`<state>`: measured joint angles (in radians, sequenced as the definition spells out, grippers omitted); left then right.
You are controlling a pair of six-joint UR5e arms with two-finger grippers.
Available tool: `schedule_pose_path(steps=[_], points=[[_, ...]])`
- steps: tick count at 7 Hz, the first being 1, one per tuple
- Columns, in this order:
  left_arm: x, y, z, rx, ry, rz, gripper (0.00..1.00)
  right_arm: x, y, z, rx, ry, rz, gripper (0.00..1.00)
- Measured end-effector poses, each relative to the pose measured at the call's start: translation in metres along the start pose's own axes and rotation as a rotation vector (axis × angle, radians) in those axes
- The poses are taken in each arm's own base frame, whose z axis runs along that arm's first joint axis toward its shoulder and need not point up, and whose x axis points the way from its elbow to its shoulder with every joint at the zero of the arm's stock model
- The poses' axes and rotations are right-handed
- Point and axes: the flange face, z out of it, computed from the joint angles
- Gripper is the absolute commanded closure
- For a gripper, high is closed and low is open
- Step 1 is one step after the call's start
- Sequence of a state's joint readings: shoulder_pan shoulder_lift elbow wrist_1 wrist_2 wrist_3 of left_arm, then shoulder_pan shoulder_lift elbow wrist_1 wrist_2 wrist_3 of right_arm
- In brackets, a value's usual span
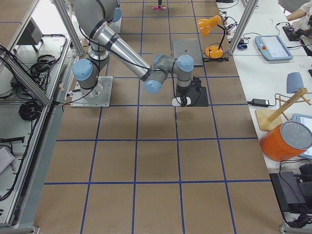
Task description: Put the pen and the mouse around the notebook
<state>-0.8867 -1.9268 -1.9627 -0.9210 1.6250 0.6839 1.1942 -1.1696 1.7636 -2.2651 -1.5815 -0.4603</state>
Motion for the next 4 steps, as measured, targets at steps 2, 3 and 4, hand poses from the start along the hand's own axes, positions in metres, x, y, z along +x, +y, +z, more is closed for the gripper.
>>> schedule_pose_path(steps=[2, 3, 4], points=[[0.0, -0.004, 0.01, 0.002, 0.018, 0.014, 0.38, -0.038, -0.041, 0.045, -0.06, -0.044, 0.01, 0.95], [-0.001, -0.005, 0.013, 0.002, 0.022, 0.024, 0.4, -0.045, -0.046, 0.055, -0.074, -0.051, 0.019, 0.01], [-0.001, -0.005, 0.014, 0.003, 0.022, 0.029, 0.52, -0.05, -0.049, 0.061, -0.078, -0.052, 0.039, 0.0]])
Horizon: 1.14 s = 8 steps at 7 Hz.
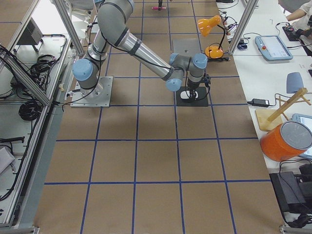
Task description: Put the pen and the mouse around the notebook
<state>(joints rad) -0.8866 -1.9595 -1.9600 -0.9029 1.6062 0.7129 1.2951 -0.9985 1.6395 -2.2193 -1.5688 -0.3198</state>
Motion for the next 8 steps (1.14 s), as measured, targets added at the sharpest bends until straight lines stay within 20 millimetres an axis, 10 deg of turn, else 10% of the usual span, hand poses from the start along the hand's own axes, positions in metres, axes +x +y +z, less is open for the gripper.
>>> schedule_pose_path(steps=[2, 5, 8], points=[[-0.001, -0.001, 0.001, 0.005, -0.004, 0.004, 1.0, -0.003, -0.006, -0.002, 0.017, 0.007, 0.021, 0.0], [-0.003, -0.001, -0.003, 0.011, -0.011, 0.0, 1.0, -0.049, -0.025, -0.084, 0.007, 0.018, -0.017, 0.0], [-0.013, -0.003, -0.029, 0.033, -0.065, -0.028, 1.0, -0.164, 0.043, -0.209, -0.029, 0.004, 0.025, 0.0]])
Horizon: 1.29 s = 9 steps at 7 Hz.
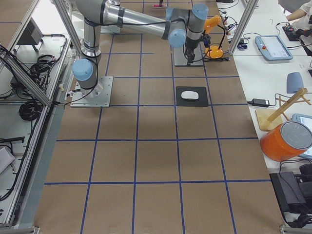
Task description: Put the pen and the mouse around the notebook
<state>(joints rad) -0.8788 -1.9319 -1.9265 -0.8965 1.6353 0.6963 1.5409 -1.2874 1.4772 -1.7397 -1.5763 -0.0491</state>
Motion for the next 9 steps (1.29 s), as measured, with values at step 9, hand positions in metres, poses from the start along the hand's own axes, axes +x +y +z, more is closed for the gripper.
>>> schedule_pose_path(steps=[9], points=[[0.277, -0.06, -0.077, 0.149, 0.024, -0.737, 1.0, -0.035, 0.072, -0.079, 0.067, -0.011, 0.02, 0.0]])
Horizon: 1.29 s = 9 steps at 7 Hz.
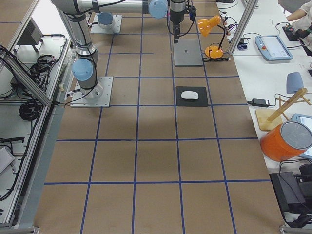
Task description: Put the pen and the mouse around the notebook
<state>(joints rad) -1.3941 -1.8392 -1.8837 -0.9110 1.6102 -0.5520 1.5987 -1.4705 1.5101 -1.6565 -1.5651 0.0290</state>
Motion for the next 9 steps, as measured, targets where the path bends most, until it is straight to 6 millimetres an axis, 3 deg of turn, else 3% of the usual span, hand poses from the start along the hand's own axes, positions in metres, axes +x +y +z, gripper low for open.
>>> schedule_pose_path(steps=[2, 4, 7, 9], points=[[0.065, 0.074, -0.002, -0.003, 0.016, -0.15, 1.0, -0.002, 0.0, -0.002, 0.006, -0.021, 0.005, 0.0], [0.108, 0.141, 0.003, -0.037, 0.028, -0.296, 1.0, -0.002, 0.0, -0.003, 0.01, -0.025, 0.007, 0.0], [0.143, 0.215, 0.012, -0.088, 0.02, -0.445, 1.0, -0.003, -0.006, -0.005, 0.024, -0.028, 0.006, 0.0], [0.157, 0.243, 0.021, -0.094, 0.015, -0.527, 1.0, -0.003, -0.003, -0.004, 0.021, -0.026, 0.002, 0.0]])
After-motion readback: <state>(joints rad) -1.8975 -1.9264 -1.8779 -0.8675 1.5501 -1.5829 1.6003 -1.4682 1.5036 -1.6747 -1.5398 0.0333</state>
